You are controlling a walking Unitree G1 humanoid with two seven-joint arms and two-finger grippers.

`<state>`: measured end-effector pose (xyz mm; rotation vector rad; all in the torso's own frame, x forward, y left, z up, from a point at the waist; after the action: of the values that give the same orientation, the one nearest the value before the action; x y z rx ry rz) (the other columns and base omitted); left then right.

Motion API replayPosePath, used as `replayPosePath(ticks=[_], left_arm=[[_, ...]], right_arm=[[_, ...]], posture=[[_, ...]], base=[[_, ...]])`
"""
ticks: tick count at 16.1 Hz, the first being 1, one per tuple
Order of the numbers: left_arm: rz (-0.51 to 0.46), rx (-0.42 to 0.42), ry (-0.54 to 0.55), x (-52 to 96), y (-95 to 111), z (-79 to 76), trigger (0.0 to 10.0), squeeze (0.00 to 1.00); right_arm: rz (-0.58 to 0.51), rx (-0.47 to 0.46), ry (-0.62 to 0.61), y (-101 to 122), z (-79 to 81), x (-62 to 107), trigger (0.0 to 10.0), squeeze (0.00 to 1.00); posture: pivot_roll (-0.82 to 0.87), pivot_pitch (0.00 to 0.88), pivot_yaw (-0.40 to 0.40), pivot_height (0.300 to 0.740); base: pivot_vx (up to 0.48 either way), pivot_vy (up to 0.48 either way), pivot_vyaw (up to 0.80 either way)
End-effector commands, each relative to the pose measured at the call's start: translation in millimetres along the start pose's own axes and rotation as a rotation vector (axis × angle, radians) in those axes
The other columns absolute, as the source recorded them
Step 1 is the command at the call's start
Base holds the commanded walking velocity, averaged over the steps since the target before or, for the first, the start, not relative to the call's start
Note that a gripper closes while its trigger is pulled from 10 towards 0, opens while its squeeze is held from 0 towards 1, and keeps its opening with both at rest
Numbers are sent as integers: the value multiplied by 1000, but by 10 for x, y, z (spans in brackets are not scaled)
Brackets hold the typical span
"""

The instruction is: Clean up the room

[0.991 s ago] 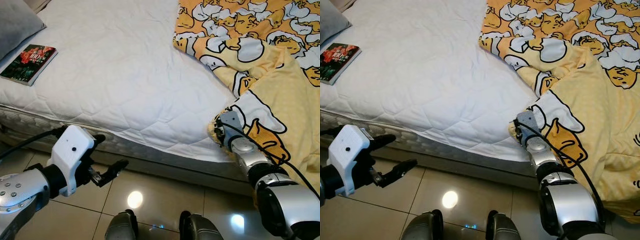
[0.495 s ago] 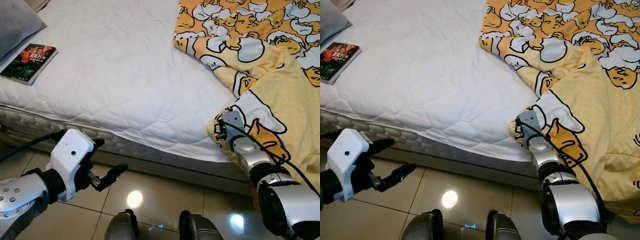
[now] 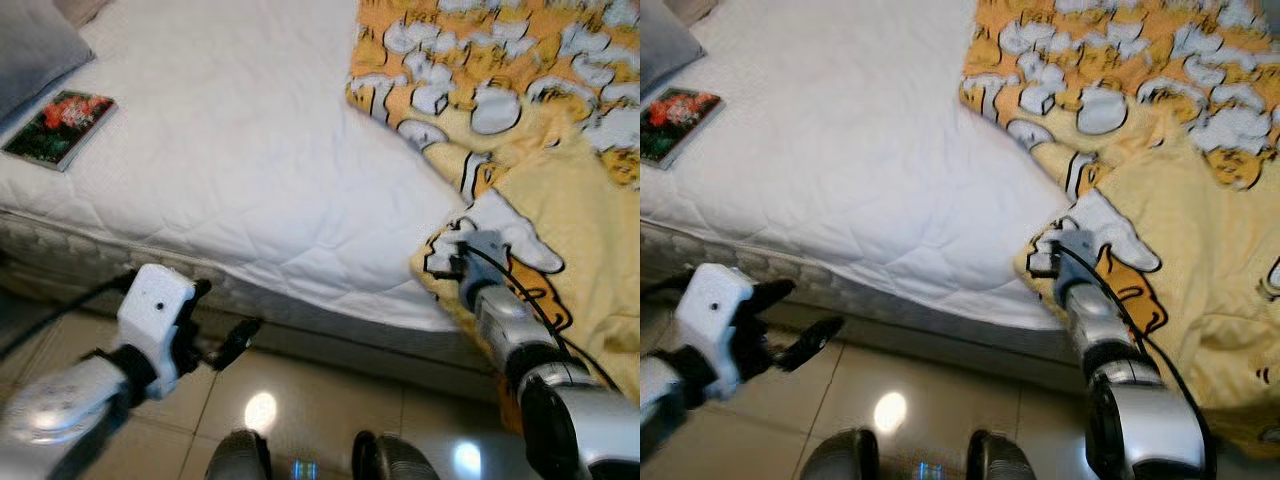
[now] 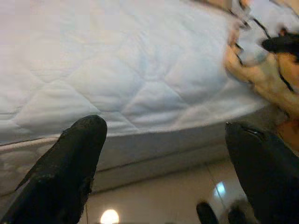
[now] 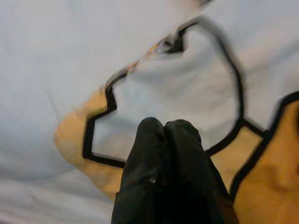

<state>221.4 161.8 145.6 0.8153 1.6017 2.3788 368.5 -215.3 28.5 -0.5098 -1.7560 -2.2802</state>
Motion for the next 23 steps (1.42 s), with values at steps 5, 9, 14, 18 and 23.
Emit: replayPosePath(ticks=[5, 9, 14, 18, 23], left_arm=[[31, 59, 220, -330, -225, 211, 10000, 0], [-35, 43, 278, -571, -97, 312, 10000, 0], [-30, 81, 343, -663, -207, 432, 10000, 0], [-52, 101, 362, -686, -211, 486, 10000, 0], [-66, 105, 352, -715, -240, 461, 10000, 0]], right_arm=[[-126, -40, 29, -76, -34, 352, 10000, 0], [-226, -183, 123, -9, 210, 683, 10000, 1000], [-242, -103, 169, 22, 480, 780, 10000, 1000], [-204, -97, 189, 61, 566, 751, 10000, 1000], [-181, -63, 182, 46, 583, 716, 10000, 1000]], posture=[[-37, 0, 4, 740], [-70, 0, 20, 740], [-68, 0, -1, 740], [-62, 0, -8, 740], [-49, 0, -29, 740]], base=[[0, 0, 0], [0, 0, 0], [0, 0, 0], [0, 0, 0], [106, 0, 0]])
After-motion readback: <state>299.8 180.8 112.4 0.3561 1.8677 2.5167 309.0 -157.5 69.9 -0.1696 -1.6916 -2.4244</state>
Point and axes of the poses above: a point about 5 cm out from each wrist's last joint towards the gripper, its own x axis pointing back from the gripper into the wrist, its own y axis along the axis of the wrist's last joint, z = x × y, the point moved 4 cm from there along -x, pointing out of the wrist towards the gripper, and after that the axes turned 15 degrees about -x, right-handed, at the moved point
